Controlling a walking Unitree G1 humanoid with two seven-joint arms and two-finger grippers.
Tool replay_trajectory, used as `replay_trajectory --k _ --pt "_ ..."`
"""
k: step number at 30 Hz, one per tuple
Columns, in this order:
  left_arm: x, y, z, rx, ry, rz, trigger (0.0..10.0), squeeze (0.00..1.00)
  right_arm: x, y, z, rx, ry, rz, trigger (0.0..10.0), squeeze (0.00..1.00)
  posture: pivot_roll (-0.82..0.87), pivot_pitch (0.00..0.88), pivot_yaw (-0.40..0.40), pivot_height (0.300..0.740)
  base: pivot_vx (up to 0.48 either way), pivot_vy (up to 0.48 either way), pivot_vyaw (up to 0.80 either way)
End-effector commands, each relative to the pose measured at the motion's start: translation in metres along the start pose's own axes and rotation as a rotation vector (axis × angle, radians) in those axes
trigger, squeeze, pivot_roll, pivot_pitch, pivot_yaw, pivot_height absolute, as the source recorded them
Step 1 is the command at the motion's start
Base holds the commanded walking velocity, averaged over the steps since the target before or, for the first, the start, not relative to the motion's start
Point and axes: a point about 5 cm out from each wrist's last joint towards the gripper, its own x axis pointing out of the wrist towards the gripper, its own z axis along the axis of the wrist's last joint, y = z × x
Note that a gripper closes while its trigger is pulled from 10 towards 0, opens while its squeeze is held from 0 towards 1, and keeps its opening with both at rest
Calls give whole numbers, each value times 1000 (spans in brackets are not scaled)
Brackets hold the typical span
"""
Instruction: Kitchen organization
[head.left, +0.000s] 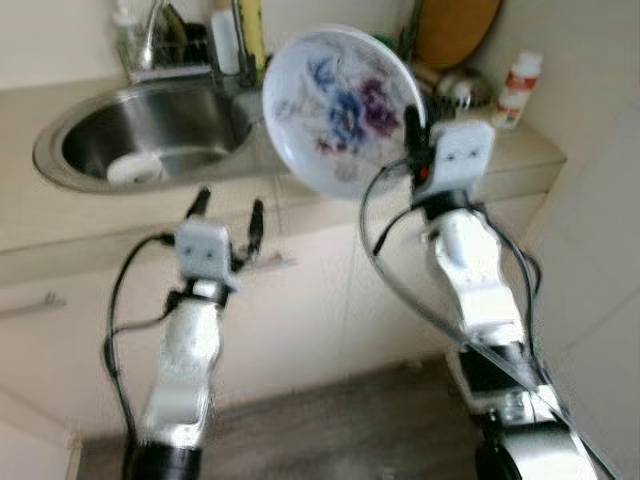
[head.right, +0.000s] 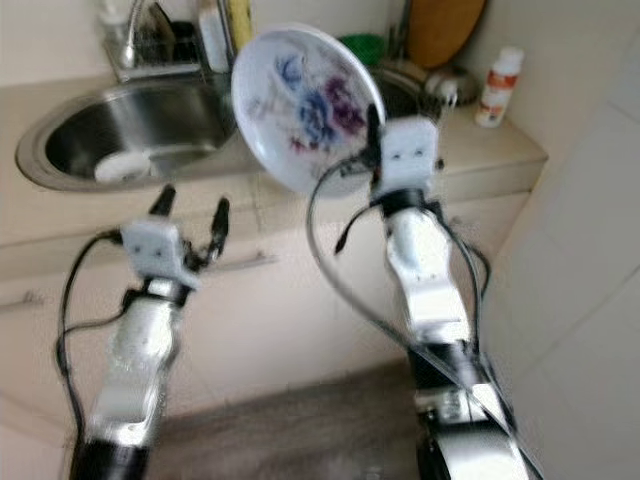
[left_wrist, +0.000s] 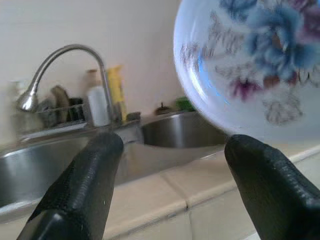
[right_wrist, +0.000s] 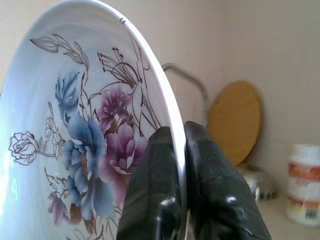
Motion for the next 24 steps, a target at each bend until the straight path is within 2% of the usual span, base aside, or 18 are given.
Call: replay_trajectory --k 1,17,24 --pt "0 8 1 16 2 15 10000 0 13 11 28 59 -114 22 10000 0 -12 0 -20 740 300 0 0" --pt "0 7 1 14 2 11 10000 0 9 22 23 36 -100 76 10000 0 -10 0 -20 740 300 0 0" --pt "0 6 0 13 2 11 10000 0 9 22 21 20 -92 82 10000 0 -11 0 -20 740 300 0 748"
